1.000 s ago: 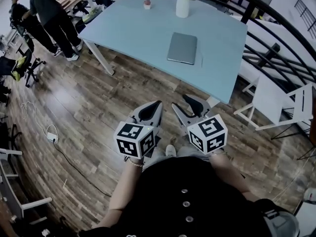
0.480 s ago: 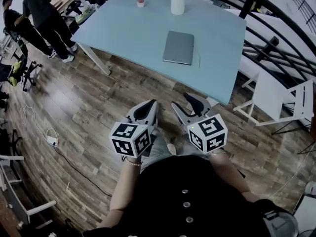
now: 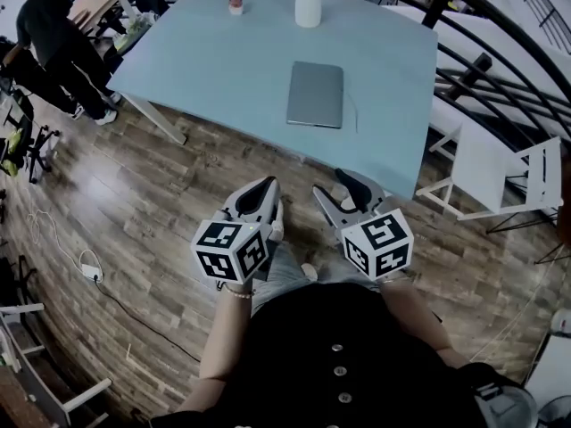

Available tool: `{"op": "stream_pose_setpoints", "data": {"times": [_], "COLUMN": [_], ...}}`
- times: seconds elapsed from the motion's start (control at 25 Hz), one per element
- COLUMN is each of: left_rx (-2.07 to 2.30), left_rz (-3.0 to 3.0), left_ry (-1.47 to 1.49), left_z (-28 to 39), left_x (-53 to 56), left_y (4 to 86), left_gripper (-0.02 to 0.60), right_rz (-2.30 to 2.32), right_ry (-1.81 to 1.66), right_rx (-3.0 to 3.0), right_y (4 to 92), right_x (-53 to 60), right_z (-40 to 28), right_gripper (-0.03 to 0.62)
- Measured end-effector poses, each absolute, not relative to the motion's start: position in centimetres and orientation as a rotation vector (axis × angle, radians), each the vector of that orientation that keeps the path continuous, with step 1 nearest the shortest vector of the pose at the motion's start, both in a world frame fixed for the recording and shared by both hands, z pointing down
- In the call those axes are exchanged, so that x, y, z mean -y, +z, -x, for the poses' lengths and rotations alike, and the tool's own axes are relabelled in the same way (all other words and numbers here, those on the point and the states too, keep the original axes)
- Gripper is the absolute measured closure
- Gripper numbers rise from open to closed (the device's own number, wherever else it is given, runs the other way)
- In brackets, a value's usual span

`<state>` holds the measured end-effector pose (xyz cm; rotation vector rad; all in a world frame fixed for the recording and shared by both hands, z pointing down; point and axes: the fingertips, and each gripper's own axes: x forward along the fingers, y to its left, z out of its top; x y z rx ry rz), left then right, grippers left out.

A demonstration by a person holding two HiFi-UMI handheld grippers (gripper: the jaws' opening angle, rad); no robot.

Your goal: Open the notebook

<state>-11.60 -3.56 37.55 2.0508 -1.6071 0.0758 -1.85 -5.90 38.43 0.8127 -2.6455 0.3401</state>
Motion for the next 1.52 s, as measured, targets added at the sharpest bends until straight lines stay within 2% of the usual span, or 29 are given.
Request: {"op": "stream_pose_setpoints", "data": {"times": [0.64, 1.12, 1.52], "left_rx": [1.415, 1.307, 1.176], "left_rz": [-2.127, -2.153, -2.183], "left_ry": [0.089, 0.107, 0.165], "left_z": [17.9, 23.9, 24.2], "left_x": [16.9, 24.0, 27.8], "left_y": [39.2, 40.7, 42.8], "left_gripper": [0.56, 0.56, 0.56], "right_rz": [-0.95, -1.015, -1.034], "right_ry": [0.384, 0.333, 0.312], "right_rx": [2.49, 2.408, 2.329], "right_y": [42.0, 41.5, 43.3], "right_x": [18.6, 26.4, 29.8], "right_z": [7.7, 13.3, 14.6], "right_gripper": [0.401, 0.401, 0.401]}}
